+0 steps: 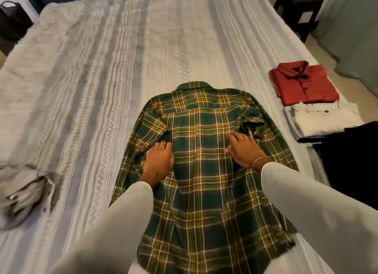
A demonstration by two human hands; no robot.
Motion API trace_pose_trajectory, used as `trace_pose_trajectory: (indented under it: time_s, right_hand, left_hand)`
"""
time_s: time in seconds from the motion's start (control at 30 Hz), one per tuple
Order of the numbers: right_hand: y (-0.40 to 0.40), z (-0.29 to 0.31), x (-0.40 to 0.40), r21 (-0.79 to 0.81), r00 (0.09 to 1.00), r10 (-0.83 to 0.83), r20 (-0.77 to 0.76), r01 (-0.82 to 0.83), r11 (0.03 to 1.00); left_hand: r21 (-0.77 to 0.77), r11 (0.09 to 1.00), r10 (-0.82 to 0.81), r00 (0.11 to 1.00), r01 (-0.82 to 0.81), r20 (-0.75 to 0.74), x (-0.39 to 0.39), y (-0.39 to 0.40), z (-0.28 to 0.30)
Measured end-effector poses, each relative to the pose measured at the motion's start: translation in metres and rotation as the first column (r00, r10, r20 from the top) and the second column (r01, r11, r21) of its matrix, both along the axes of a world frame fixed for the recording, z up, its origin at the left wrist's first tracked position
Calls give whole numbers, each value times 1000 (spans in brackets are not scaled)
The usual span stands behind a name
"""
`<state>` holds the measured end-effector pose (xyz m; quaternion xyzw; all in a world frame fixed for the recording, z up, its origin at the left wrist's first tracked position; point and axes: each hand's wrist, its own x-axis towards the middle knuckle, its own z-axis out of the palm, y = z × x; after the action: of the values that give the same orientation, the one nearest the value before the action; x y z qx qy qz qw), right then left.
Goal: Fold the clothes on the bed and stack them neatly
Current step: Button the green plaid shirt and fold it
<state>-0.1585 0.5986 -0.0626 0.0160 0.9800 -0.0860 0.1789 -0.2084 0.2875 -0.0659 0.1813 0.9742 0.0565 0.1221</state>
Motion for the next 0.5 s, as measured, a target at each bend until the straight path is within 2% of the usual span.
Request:
trace_pose_trajectory:
  time_s: [0.13,0.23,0.37,0.5]
  right_hand:
    - [-1,6,52,-56,994,-93,58,97,994]
    - [2,1,98,-145,971,-205,121,221,964]
    - [7,-12,184,-159,885,-440,154,462,872]
    - [10,-31,233,-150,774,-603,192,631,762]
  left_hand:
    - [14,993,116,987,-118,114,60,-19,-2]
    - [7,960,270,930,-280,251,100,-39,-18]
    - [-51,893,433,821,-447,372,166,-59,-34]
    - [-2,779,563,699,-627,440,204,-81,-42]
